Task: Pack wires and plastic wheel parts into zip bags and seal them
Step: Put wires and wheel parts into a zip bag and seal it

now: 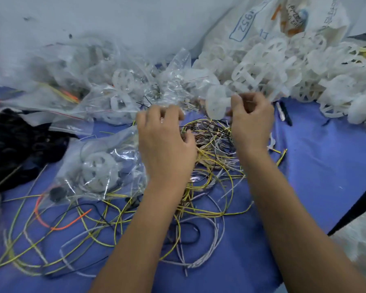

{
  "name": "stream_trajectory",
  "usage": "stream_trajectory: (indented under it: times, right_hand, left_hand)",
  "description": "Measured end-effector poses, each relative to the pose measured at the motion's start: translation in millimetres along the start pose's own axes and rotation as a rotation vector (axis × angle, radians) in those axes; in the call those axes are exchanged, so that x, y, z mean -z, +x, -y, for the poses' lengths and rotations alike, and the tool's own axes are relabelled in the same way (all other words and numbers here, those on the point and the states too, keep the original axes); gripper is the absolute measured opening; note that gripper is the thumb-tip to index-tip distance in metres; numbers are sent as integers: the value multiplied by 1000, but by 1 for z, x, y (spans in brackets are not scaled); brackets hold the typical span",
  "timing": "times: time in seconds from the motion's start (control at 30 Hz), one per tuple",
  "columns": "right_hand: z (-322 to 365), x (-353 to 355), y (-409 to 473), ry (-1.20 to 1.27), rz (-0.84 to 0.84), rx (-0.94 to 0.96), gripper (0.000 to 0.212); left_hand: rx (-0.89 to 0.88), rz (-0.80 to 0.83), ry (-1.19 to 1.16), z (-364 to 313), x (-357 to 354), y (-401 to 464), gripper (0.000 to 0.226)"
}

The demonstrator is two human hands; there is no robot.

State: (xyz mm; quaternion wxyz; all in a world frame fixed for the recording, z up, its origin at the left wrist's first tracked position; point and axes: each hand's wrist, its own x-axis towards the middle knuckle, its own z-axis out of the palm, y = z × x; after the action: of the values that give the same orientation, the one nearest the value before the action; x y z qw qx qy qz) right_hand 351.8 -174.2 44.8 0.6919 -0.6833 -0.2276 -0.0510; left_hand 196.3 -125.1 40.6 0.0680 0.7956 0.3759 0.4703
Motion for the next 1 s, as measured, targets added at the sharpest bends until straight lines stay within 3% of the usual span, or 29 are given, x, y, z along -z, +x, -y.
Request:
stream_trajectory:
  times: [0.1,0.17,0.23,0.43,0.63,0.8,0.93,1.0]
  right_hand:
    - [21,-35,-28,498,165,-448,21]
    - [29,-50,-46,773,302,-683,19]
    - [30,-62,-63,889,473,-747,23]
    - [15,-68,-83,786,836,-578,23]
    - [8,-68,-90,382,874,-384,26]
    - [14,-72,-101,311,902,-199,20]
    - [14,-73,-103,262,835,-111,13]
    - [14,-73,-106,136,801,31,9]
  left_hand:
    - [80,32,132,29,17,-8,41]
    - [162,19,-1,44,26,-10,36]
    - [224,-14,-159,58,34,-8,22]
    - [412,-170,-424,72,45,-2,13]
    - [623,-387,-673,80,48,3,17]
    - [338,-334,-511,71,52,-2,17]
    - [89,-280,-291,68,52,-6,13]
    - [23,-230,-266,65,51,-8,11]
